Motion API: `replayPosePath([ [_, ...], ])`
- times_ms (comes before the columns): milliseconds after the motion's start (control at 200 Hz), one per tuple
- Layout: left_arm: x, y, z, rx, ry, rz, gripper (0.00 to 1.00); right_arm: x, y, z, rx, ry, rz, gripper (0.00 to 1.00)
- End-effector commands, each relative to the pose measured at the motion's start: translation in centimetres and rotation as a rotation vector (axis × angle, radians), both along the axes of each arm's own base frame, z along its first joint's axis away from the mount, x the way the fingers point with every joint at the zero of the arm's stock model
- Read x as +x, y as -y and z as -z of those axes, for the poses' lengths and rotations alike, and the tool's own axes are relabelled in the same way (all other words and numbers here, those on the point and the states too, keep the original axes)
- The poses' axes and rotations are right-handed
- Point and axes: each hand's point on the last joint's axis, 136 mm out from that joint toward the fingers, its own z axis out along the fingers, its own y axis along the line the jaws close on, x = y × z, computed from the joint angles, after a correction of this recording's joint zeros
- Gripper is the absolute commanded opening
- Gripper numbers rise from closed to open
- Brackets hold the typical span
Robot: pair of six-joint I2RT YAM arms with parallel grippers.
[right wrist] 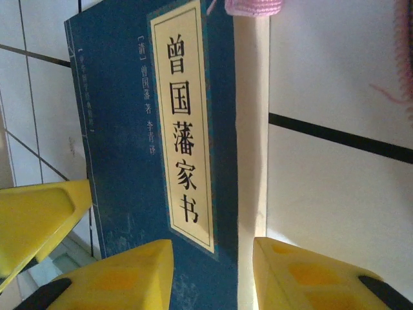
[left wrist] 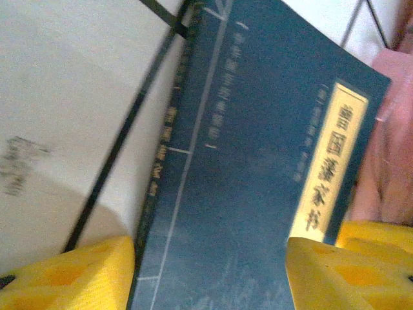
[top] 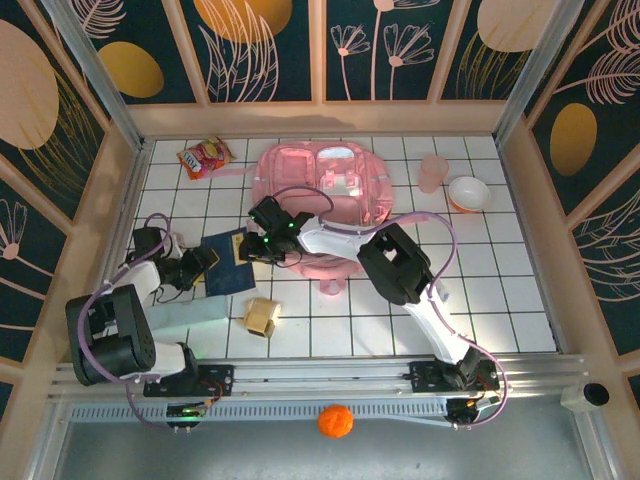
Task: Pack books, pencil case, and school supplies into a backpack
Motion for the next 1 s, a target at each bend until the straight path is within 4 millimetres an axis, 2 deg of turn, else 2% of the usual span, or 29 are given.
replayPosePath([
  [0,0.0,1.0,-1.9,-0.055,0.042,0.029,0.64,0.7,1.3,-2.6,-0.033,0.076,0.023,0.43],
  [80,0.1,-0.1,-1.9,0.016,0.03,0.001,0.66,0.2,1.8,-2.8,-0.039,0.066,0.028,0.45],
  [175,0.0,-1.3,-1.1,0.077,-0.002,-0.033,0.66,-0.3,2.3,-1.4,-0.079,0.043,0.027,0.45],
  [335,-0.4,-0.9,0.4,0.054,-0.04,-0.022,0.64,-1.1,2.1,1.3,-0.107,-0.006,-0.009,0.42],
  [480,-0.2,-0.7,0.4,0.042,-0.027,-0.014,0.61,-1.9,1.4,2.6,-0.107,-0.036,-0.035,0.35],
  [636,-0.3,0.6,0.9,0.0,-0.032,0.02,0.56,-2.0,1.4,3.6,-0.121,-0.052,-0.039,0.21],
  [786,-0.3,3.2,1.3,-0.03,-0.038,0.091,0.56,-1.6,2.1,4.6,-0.146,-0.062,-0.026,0.1],
  [881,0.1,4.4,0.2,-0.072,-0.009,0.109,0.54,-1.5,2.2,4.8,-0.146,-0.064,-0.021,0.06],
  [996,0.8,5.1,-2.3,-0.114,0.055,0.116,0.52,-1.7,2.2,4.9,-0.137,-0.071,-0.024,0.04],
])
